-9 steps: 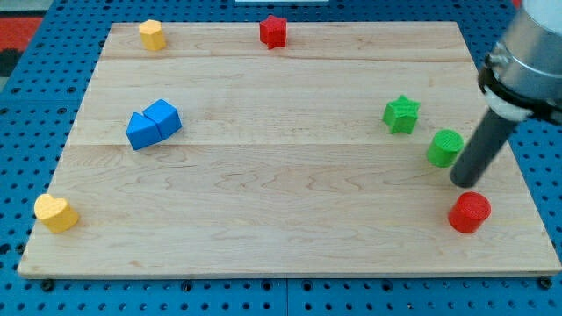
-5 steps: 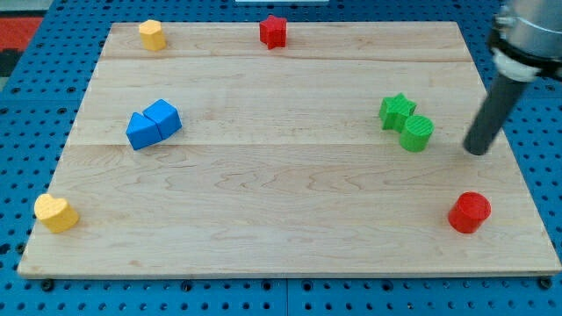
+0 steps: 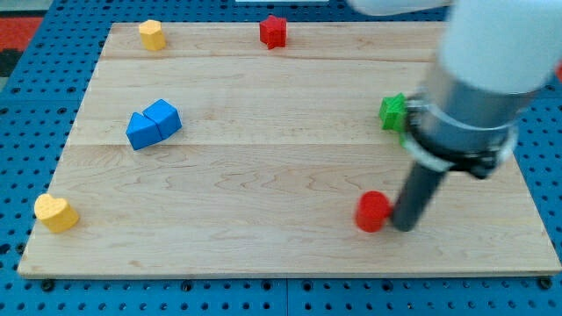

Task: Slide red star to the center

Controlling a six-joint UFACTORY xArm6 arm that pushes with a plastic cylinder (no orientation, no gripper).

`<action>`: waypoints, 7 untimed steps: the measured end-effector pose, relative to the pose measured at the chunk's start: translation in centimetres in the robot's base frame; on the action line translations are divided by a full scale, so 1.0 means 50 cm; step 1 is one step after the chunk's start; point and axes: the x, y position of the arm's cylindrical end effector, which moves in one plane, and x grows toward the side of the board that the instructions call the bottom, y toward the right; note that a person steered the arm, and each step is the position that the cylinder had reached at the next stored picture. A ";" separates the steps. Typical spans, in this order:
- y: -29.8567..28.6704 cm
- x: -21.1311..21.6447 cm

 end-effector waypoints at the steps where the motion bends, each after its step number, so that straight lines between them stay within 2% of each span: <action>1: -0.145 0.000; 2: -0.173 0.001; 3: -0.210 -0.036; 4: -0.304 -0.091; 5: -0.306 -0.075; 6: -0.392 -0.075; 7: -0.308 -0.150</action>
